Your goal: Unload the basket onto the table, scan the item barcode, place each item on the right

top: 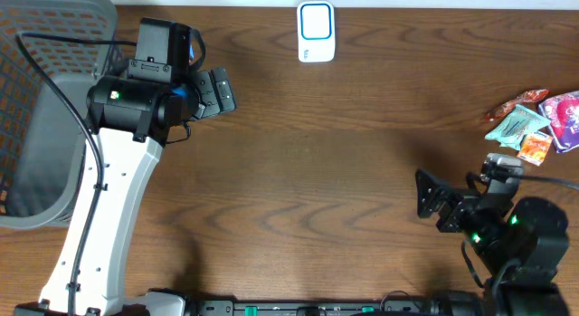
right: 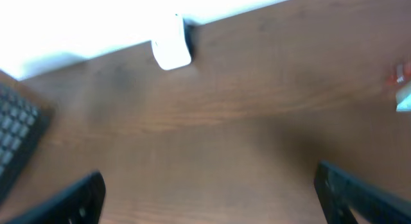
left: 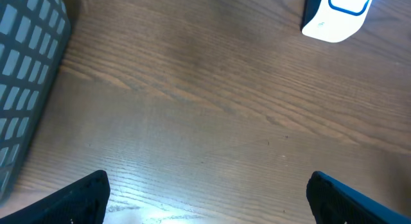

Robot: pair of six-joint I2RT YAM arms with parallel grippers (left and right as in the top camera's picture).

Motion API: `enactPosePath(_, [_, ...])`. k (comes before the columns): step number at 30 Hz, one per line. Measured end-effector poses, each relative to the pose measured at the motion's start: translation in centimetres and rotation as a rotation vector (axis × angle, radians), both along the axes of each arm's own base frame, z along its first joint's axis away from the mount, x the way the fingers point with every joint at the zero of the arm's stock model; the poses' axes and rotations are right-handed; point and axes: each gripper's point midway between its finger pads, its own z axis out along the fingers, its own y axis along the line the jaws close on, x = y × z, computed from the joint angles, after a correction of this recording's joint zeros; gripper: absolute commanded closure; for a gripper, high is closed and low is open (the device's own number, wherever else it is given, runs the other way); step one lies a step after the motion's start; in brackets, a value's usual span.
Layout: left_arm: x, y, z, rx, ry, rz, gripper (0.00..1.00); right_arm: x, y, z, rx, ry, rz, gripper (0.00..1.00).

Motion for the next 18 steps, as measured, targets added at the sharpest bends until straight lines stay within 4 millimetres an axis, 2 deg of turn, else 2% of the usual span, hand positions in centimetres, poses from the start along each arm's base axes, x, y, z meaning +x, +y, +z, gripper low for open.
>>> enactPosePath(3, [0.0, 0.0, 0.0, 0.0, 0.0, 0.0, 0.02, 0.6, 0.1, 0.1, -0.021, -0.153, 0.014, 0.01])
enactPosePath(5, [0.0, 0.0, 0.0, 0.001, 0.0, 0.0, 0.02, 0.8, 0.2, -0.7, -0.031, -0.231, 0.018, 0.01])
enactPosePath(13, [0.0, 0.0, 0.0, 0.0, 0.0, 0.0, 0.02, 0.9, -0.1, -4.7, -0.047, -0.289, 0.003, 0.01])
enactPosePath(18, [0.0, 0.0, 0.0, 0.0, 0.0, 0.0, 0.02, 0.9, -0.2, -5.1, -0.085, -0.357, 0.007, 0.01])
